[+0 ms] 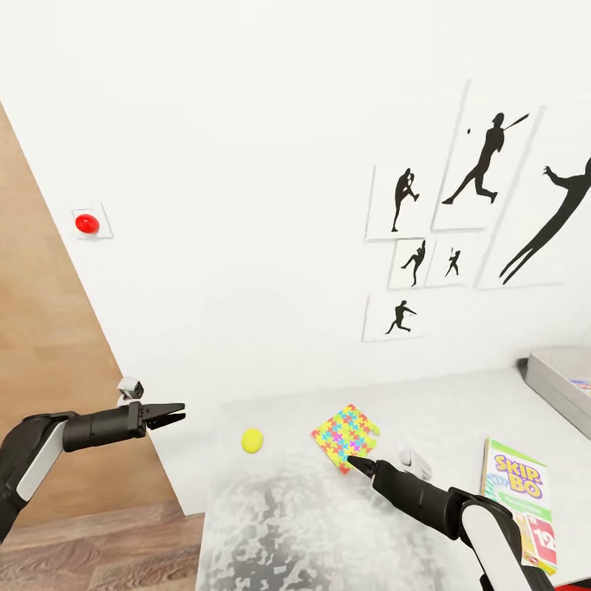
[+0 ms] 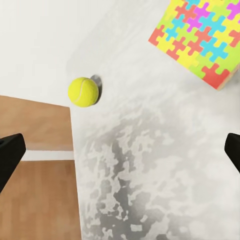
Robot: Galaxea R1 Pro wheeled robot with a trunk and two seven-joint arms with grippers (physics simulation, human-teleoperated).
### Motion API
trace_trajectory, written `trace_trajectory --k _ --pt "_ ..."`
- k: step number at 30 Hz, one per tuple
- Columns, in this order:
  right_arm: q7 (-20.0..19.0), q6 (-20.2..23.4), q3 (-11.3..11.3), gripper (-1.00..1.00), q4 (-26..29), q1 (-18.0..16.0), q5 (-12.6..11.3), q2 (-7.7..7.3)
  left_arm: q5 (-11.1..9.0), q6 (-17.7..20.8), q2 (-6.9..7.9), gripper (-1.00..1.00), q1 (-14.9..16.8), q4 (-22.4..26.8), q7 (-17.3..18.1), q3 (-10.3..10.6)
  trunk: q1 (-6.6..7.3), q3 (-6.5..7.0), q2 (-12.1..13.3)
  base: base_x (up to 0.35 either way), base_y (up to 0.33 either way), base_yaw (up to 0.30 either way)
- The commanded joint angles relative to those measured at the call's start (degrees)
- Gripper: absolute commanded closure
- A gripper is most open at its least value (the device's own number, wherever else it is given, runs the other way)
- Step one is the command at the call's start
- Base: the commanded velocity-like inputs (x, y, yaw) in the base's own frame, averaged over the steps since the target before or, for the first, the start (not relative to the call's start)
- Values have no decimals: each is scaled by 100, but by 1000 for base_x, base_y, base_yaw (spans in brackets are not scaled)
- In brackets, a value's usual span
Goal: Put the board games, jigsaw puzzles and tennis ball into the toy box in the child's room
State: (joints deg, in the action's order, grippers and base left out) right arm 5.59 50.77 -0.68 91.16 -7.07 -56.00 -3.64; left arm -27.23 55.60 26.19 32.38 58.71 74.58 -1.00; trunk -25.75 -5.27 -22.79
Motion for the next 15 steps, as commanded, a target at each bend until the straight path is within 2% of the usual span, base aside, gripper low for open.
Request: trace_trajectory --k 1,15 --pt "58 22 -4 -100 7 -5 -60 -1 -20 48 2 -100 5 0 3 3 -4 -13 -13 1 0 0" --pt "56 17 -21 -100 7 -5 -60 -5 -20 47 5 -100 5 0 4 3 -4 -13 -13 0 0 0"
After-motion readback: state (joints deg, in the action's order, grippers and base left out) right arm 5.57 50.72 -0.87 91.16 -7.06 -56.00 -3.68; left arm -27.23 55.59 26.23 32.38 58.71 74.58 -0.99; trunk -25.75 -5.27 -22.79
